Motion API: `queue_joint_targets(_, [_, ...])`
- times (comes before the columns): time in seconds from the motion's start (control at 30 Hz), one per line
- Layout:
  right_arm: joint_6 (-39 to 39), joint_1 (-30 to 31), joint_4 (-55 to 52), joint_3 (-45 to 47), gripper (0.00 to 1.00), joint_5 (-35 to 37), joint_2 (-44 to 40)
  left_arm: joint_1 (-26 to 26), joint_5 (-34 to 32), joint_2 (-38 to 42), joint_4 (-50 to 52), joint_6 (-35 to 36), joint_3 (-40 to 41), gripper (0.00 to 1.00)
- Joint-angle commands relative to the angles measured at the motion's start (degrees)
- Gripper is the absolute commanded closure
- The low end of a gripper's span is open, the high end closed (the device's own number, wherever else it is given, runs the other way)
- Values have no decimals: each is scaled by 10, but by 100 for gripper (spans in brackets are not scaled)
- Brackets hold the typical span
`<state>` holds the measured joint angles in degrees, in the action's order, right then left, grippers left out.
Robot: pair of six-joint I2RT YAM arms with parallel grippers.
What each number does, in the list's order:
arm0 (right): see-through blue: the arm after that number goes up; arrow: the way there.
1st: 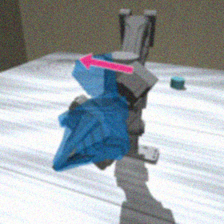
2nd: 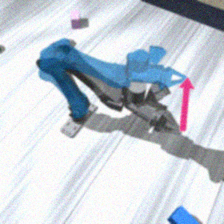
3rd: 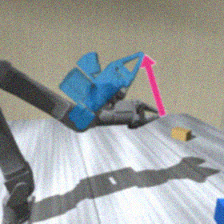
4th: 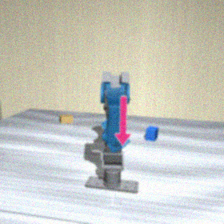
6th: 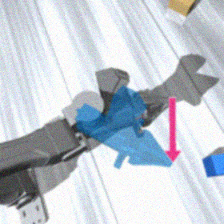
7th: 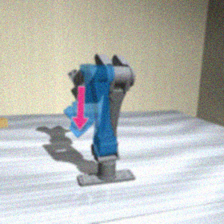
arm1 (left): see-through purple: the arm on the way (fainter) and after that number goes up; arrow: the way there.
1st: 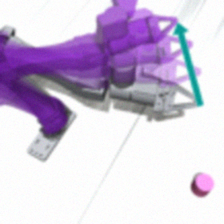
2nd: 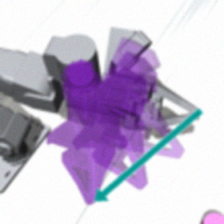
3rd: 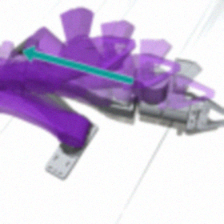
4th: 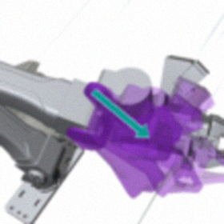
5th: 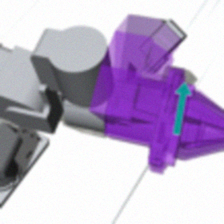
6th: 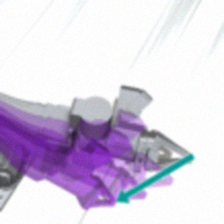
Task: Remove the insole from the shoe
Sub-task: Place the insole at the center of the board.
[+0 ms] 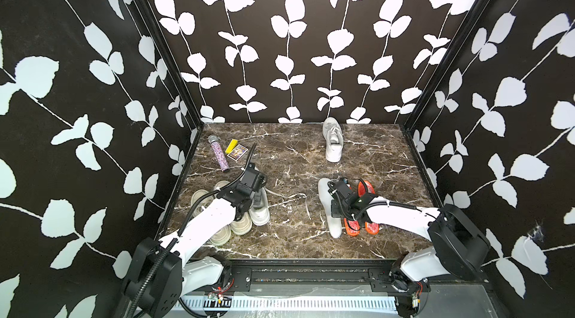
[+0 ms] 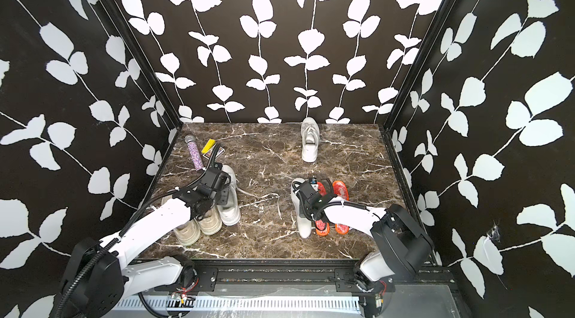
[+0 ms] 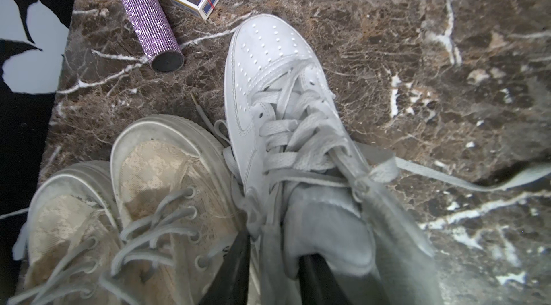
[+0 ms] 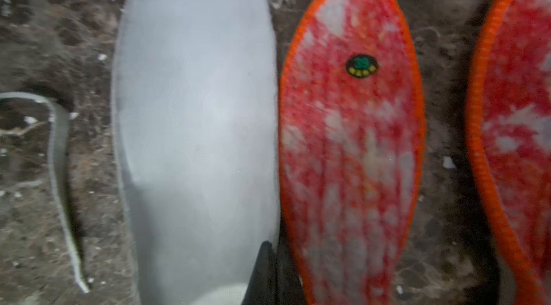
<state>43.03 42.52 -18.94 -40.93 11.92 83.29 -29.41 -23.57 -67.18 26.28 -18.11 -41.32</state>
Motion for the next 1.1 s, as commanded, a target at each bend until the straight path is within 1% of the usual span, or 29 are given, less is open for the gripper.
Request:
queue_joint_targets(0.0, [-11, -15, -29, 11, 100, 19, -30, 5, 0, 14, -2, -4, -13, 62])
queue_joint_targets(0.13, [-31, -25, -36, 13, 100, 22, -61, 5, 7, 18, 0, -5, -20, 54])
queue_joint_targets(0.17, [-37, -27, -34, 10, 90, 18, -69, 5, 9, 21, 1, -6, -22, 52])
queue_joint_targets(0.27, [-63, -29, -34, -8, 68, 1, -88, 5, 15, 27, 4, -8, -29, 47])
queue_joint_targets(0.4, [-92, -35, -69, -58, 55, -1, -97, 5, 7, 38, 19, -15, -41, 41])
queue_joint_targets(0.5, [-110, -49, -75, -88, 47, 1, -99, 4, -2, 52, 24, -22, -46, 35])
queue_joint_targets(0.57, [-121, -64, -72, -112, 44, 3, -93, 5, 0, 65, 18, -27, -44, 32])
queue_joint_targets(0.7, [-149, -95, -58, -178, 41, 7, -54, 4, 26, 93, -14, -36, -31, 29])
queue_joint_targets(0.87, [-179, -148, -45, -284, 40, 7, 29, 4, 80, 135, -101, -36, 4, 26])
queue_joint_targets(0.97, [-182, -186, -38, -338, 40, -17, 80, 3, 107, 139, -135, -38, 13, 25])
queue_joint_targets(1.07, [-186, -217, -39, -413, 40, -35, 153, 3, 126, 138, -168, -41, 26, 24])
